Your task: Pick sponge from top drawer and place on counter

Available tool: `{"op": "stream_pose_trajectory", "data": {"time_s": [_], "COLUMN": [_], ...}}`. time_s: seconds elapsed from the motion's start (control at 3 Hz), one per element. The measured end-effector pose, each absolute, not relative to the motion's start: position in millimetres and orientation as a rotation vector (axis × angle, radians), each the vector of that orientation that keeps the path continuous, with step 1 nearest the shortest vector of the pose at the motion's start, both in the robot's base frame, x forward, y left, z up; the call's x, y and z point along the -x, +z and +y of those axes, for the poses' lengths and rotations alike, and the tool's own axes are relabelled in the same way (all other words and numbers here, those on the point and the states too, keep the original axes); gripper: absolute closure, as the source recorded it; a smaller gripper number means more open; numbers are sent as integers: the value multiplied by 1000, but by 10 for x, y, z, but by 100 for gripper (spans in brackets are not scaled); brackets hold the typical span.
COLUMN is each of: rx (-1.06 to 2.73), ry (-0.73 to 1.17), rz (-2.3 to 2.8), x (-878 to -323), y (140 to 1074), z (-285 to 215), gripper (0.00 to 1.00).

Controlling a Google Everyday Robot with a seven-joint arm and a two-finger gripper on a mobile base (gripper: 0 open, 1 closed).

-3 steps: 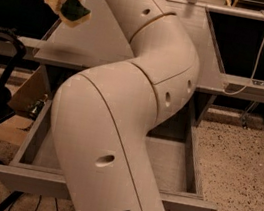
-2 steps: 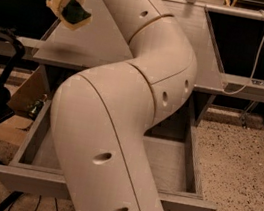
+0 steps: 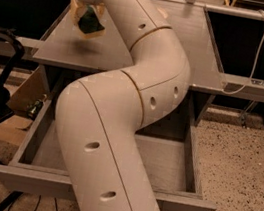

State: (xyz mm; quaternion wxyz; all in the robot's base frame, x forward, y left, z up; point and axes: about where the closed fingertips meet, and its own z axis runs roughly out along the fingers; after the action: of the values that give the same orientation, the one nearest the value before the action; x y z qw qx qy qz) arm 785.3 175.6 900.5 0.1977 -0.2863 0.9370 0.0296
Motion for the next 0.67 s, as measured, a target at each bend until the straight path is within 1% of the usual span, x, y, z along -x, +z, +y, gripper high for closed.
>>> {"op": "stream_pose_trajectory", "data": {"time_s": [0.33,0.67], "rx": [782,789], "ry": [93,96], "rz": [2621,2613], "x": [-7888,-7906], "y": [8970,8953], "z": [1809,1839], "gripper": [82,59]}}
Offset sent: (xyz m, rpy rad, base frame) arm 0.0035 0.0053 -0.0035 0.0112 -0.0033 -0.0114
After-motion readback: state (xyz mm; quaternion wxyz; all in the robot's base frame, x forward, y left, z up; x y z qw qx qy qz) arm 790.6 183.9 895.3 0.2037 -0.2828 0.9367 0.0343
